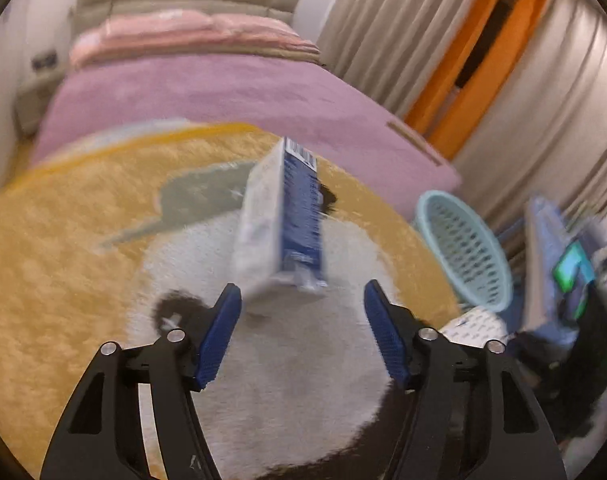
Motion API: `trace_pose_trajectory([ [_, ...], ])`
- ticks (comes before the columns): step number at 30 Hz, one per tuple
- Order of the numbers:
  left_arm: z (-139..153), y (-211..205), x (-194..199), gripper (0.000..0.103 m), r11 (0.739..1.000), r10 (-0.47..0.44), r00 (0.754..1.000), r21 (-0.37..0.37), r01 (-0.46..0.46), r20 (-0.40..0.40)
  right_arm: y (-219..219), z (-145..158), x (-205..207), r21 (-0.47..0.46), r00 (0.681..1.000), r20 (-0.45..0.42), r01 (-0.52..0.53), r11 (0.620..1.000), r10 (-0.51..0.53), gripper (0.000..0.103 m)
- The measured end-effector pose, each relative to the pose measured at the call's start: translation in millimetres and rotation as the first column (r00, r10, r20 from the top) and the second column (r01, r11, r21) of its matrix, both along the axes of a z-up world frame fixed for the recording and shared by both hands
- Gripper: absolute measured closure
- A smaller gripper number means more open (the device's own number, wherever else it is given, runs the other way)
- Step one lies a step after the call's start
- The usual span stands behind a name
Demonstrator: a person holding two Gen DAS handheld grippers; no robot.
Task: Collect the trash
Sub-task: 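Grasp the second white milk carton with left tool while right tool holds the paper, then carry carton and heart-print paper over the basket and open both tools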
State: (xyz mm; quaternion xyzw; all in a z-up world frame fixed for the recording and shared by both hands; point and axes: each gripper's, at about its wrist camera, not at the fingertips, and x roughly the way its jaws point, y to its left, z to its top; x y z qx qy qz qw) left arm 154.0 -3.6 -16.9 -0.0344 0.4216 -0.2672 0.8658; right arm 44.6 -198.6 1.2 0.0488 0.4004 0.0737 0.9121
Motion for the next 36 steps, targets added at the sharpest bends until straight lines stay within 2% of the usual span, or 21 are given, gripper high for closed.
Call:
trace_pose_trajectory([
  [3, 7, -4, 2, 0.023, 0.996, 0.054, 0.998, 0.063, -0.057, 0.045, -4, 3, 3, 0.004, 1.0, 0.008, 0.01, 1.0, -0.01, 0.064],
  [6, 6, -13, 12, 0.021, 0.997, 0.049, 0.999, 0.053, -0.05, 0.017, -8, 7, 1, 0.005, 0.999, 0.026, 0.021, 1.0, -0.021, 0.065],
  [9, -1, -29, 25, 0.019, 0.995, 0.054, 0.998, 0.08, -0.053, -0.009, -15, 9, 3, 0.01, 0.999, 0.028, 0.044, 0.999, -0.044, 0.065],
  [12, -14, -44, 38, 0.019, 0.997, 0.044, 0.997, 0.067, -0.039, -0.067, -26, 11, 2, 0.014, 0.997, 0.031, 0.069, 0.998, -0.069, 0.065],
  [17, -34, -69, 47, 0.019, 0.991, 0.062, 0.994, 0.127, -0.05, -0.091, -47, 15, -1, 0.018, 0.992, 0.047, 0.117, 0.993, -0.118, 0.065],
  [19, -40, -79, 49, 0.026, 0.984, 0.085, 0.992, 0.167, -0.068, -0.096, -58, 20, -2, 0.016, 0.987, 0.062, 0.145, 0.989, -0.146, 0.066],
  [20, -41, -81, 51, 0.038, 0.982, 0.086, 0.991, 0.174, -0.068, -0.099, -63, 22, -3, 0.018, 0.986, 0.068, 0.154, 0.988, -0.155, 0.066],
  [21, -41, -84, 50, 0.046, 0.977, 0.103, 0.991, 0.198, -0.084, -0.085, -71, 25, -4, 0.02, 0.982, 0.077, 0.17, 0.985, -0.171, 0.066],
  [22, -40, -86, 50, 0.046, 0.974, 0.108, 0.991, 0.208, -0.09, -0.075, -76, 27, -4, 0.021, 0.98, 0.084, 0.181, 0.983, -0.183, 0.066],
  [25, -30, -91, 43, 0.046, 0.984, 0.087, 0.994, 0.162, -0.076, -0.06, -96, 36, -8, 0.022, 0.966, 0.113, 0.23, 0.973, -0.231, 0.066],
  [29, -2, -111, 27, 0.046, 0.995, 0.03, 1.0, 0.098, -0.029, -0.005, -128, 44, -9, 0.037, 0.942, 0.137, 0.303, 0.952, -0.305, 0.066],
  [34, 29, -163, 12, 0.046, 0.996, -0.084, 0.995, 0.02, 0.083, 0.046, -173, 46, -5, 0.065, 0.9, 0.13, 0.411, 0.909, -0.416, 0.066],
  [36, 34, -188, 9, 0.046, 0.993, -0.119, 0.991, 0.02, 0.118, 0.058, -190, 44, -1, 0.075, 0.885, 0.112, 0.446, 0.892, -0.452, 0.066],
])
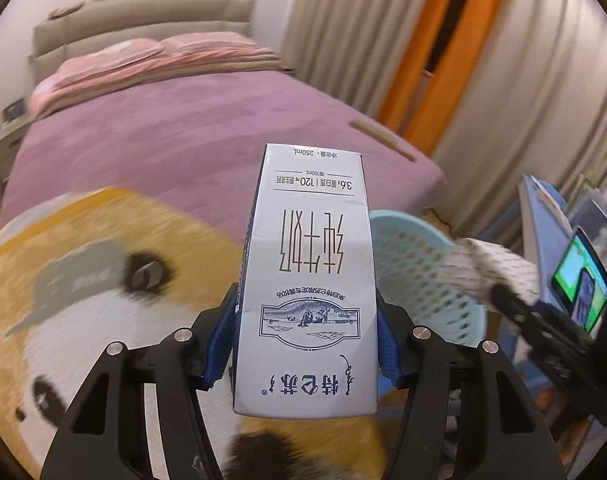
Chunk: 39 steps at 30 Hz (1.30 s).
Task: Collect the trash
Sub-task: 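Carry carton and heart-print paper over the basket and open both tools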
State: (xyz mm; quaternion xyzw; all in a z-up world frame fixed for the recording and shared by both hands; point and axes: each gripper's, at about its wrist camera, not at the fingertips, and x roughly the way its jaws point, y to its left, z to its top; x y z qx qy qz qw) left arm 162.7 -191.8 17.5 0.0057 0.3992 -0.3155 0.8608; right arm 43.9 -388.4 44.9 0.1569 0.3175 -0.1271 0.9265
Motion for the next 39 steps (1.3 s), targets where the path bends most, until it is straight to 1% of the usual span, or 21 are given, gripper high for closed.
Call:
trace_pose_trajectory([
  [3, 1, -33, -3, 0.046, 0.999, -0.041, 0.999, -0.001, 0.041, 0.011, -26, -10, 8, 0.022, 0.997, -0.032, 0.067, 0.997, -0.067, 0.066],
  [5, -5, -55, -4, 0.046, 0.997, -0.077, 0.997, -0.005, 0.077, 0.001, -37, -17, 12, 0.042, 0.995, -0.05, 0.092, 0.995, -0.09, 0.065],
  [9, -19, -85, -4, 0.045, 0.993, -0.118, 0.993, 0.012, 0.118, -0.009, -58, -31, 17, 0.076, 0.986, -0.093, 0.144, 0.987, -0.137, 0.063],
  [11, -26, -93, -3, 0.044, 0.99, -0.14, 0.99, 0.013, 0.141, -0.011, -68, -40, 19, 0.104, 0.983, -0.115, 0.158, 0.982, -0.146, 0.053],
  [12, -28, -95, -3, 0.039, 0.989, -0.149, 0.989, 0.015, 0.149, -0.012, -70, -43, 18, 0.112, 0.981, -0.121, 0.165, 0.98, -0.151, 0.045],
  [13, -30, -94, -2, 0.035, 0.989, -0.146, 0.989, 0.024, 0.146, -0.013, -74, -46, 16, 0.12, 0.98, -0.124, 0.174, 0.977, -0.159, 0.041],
  [14, -32, -93, -2, 0.029, 0.99, -0.135, 0.991, 0.03, 0.135, -0.011, -75, -47, 15, 0.12, 0.979, -0.127, 0.175, 0.977, -0.16, 0.041],
  [16, -33, -91, -5, 0.028, 0.99, -0.139, 0.99, 0.018, 0.139, -0.016, -75, -49, 12, 0.12, 0.979, -0.133, 0.173, 0.978, -0.156, 0.041],
  [19, -30, -77, -13, 0.028, 0.992, -0.127, 0.992, 0.012, 0.127, -0.008, -68, -41, 1, 0.12, 0.985, -0.107, 0.15, 0.981, -0.137, 0.041],
  [23, -20, -58, -27, 0.025, 0.995, -0.099, 0.995, 0.016, 0.099, 0.03, -47, -24, -11, 0.07, 0.991, -0.071, 0.122, 0.99, -0.118, 0.041],
  [26, -10, -36, -43, 0.024, 0.998, -0.064, 0.995, 0.024, 0.062, 0.072, -28, -8, -20, 0.054, 0.997, -0.028, 0.08, 0.995, -0.078, 0.041],
  [29, 1, -9, -60, 0.02, 0.999, -0.003, 0.992, 0.038, -0.002, 0.13, -3, 8, -32, 0.034, 0.999, 0.019, 0.032, 0.999, -0.032, 0.04],
  [31, 6, 12, -74, 0.017, 0.997, 0.05, 0.983, 0.046, -0.059, 0.177, 14, 14, -38, 0.02, 0.999, 0.046, 0.006, 1.0, -0.007, 0.04],
  [33, 9, 31, -88, 0.015, 0.991, 0.104, 0.968, 0.057, -0.12, 0.23, 31, 21, -42, -0.009, 0.998, 0.068, -0.009, 1.0, 0.01, 0.04],
  [34, 9, 39, -94, 0.014, 0.988, 0.126, 0.958, 0.06, -0.146, 0.256, 42, 23, -46, -0.034, 0.997, 0.08, -0.014, 0.999, 0.017, 0.039],
  [35, 7, 50, -102, 0.012, 0.98, 0.163, 0.943, 0.065, -0.19, 0.29, 49, 24, -49, -0.053, 0.996, 0.09, -0.017, 0.998, 0.022, 0.039],
  [39, -2, 78, -117, 0.011, 0.957, 0.257, 0.905, 0.04, -0.286, 0.338, 81, 24, -61, -0.134, 0.99, 0.135, -0.02, 0.991, 0.038, 0.039],
])
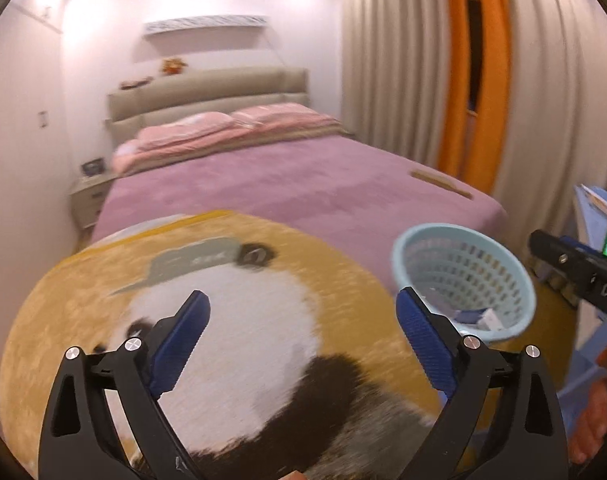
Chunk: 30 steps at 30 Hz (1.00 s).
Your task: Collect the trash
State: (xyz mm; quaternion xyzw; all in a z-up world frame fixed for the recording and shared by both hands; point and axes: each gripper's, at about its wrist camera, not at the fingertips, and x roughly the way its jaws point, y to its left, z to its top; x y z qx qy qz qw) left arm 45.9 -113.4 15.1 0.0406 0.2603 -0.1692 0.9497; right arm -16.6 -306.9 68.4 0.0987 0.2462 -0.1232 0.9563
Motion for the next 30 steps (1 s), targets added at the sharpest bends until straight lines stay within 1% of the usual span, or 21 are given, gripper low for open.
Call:
trace_pose_trajectory([
  [4, -15, 17, -7, 0.011, 0.998, 0.069, 0.997, 0.0, -0.069, 0.034, 24, -4, -7, -0.05, 1.0, 0.026, -0.008, 0.999, 0.009, 0.039],
  [7, -25, 27, -10, 0.011, 0.995, 0.094, 0.995, -0.027, -0.092, 0.043, 39, -8, -10, -0.078, 0.999, 0.032, -0.013, 0.997, 0.015, 0.039],
  [10, -32, 35, -12, 0.01, 0.99, 0.135, 0.988, -0.039, -0.132, 0.072, 45, -13, -12, -0.078, 0.999, 0.036, -0.018, 0.997, 0.02, 0.039],
  [11, -33, 35, -11, 0.009, 0.989, 0.142, 0.987, -0.042, -0.14, 0.069, 47, -14, -13, -0.077, 0.999, 0.038, -0.018, 0.997, 0.021, 0.039],
  [15, -31, 40, -17, 0.007, 0.988, 0.142, 0.986, -0.068, -0.136, 0.085, 50, -19, -11, -0.084, 0.999, 0.036, -0.015, 0.996, 0.018, 0.039],
  [20, -33, 37, -15, 0.007, 0.985, 0.167, 0.984, -0.043, -0.164, 0.067, 47, -21, -8, -0.081, 1.0, 0.031, -0.001, 0.997, 0.004, 0.039],
  [30, -34, 39, -14, 0.007, 0.984, 0.174, 0.983, -0.042, -0.171, 0.059, 48, -26, -3, -0.081, 1.0, 0.022, -0.002, 0.997, 0.004, 0.039],
])
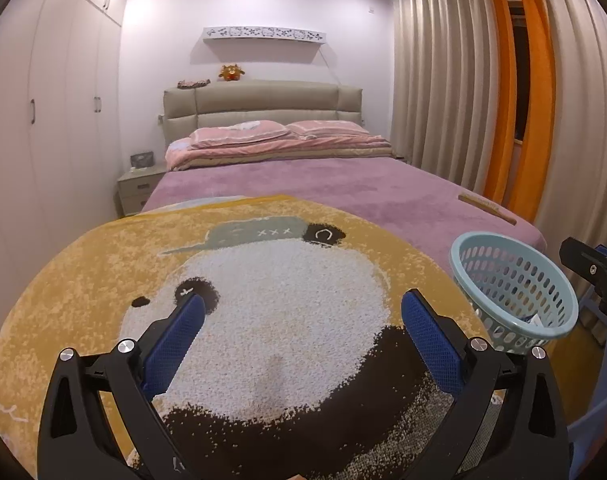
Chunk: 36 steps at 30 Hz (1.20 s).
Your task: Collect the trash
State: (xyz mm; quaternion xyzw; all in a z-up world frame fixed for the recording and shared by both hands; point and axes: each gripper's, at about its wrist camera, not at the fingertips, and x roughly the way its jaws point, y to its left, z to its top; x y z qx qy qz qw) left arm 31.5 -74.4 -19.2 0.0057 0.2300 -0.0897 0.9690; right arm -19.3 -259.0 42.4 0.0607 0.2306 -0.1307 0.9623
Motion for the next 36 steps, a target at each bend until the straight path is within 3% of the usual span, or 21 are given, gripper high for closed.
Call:
trace_pose_trajectory([
  [36, -3, 6, 5, 0.007, 0.999, 0.013, 0.999, -0.04, -0.015, -0.052, 7, -10, 6, 0.005, 1.0, -0.019, -0.006, 1.0, 0.006, 0.039],
])
